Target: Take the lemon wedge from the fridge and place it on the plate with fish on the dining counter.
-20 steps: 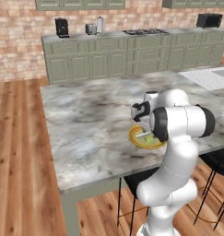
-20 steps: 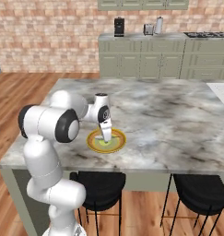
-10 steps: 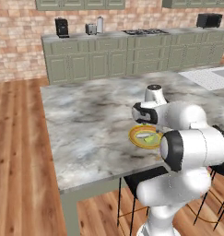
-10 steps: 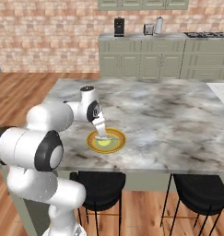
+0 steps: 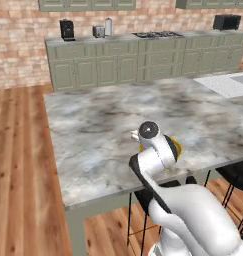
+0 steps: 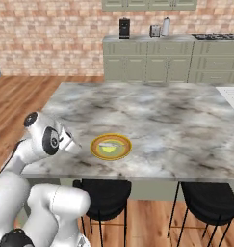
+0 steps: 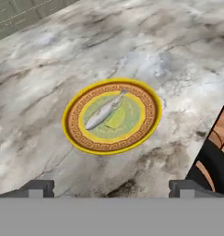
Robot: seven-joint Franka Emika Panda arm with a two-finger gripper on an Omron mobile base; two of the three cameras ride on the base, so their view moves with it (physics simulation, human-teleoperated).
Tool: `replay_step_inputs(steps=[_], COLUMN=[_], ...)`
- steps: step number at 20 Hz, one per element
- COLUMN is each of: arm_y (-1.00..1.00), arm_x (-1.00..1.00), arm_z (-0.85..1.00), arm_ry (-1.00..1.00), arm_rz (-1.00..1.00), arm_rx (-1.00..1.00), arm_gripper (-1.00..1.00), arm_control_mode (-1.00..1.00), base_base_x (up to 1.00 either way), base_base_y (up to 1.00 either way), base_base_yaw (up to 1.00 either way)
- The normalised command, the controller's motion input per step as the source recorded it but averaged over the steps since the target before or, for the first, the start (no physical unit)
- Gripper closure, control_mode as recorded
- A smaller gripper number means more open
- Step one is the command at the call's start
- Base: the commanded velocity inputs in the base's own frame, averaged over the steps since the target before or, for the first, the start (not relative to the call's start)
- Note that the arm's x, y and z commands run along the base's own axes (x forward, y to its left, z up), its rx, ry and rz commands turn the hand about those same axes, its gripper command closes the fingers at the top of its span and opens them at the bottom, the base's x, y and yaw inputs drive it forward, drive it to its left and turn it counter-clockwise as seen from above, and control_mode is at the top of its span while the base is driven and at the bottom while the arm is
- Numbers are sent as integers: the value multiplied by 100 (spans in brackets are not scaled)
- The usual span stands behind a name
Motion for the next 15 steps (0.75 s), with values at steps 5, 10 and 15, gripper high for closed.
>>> replay_step_inputs(steps=[5,10,15], arm_y=[43,18,76], arm_x=[-97,-72,-100], arm_z=[10,12,42], arm_ry=[-53,-95,-17], arm_rz=[23,17,23], arm_rx=[-23,-24,-24], arm_gripper=[-100,-100,-100], arm_control_mode=[-100,-100,-100], base_base_x=[0,0,0], base_base_y=[0,0,0], base_base_yaw=[0,0,0])
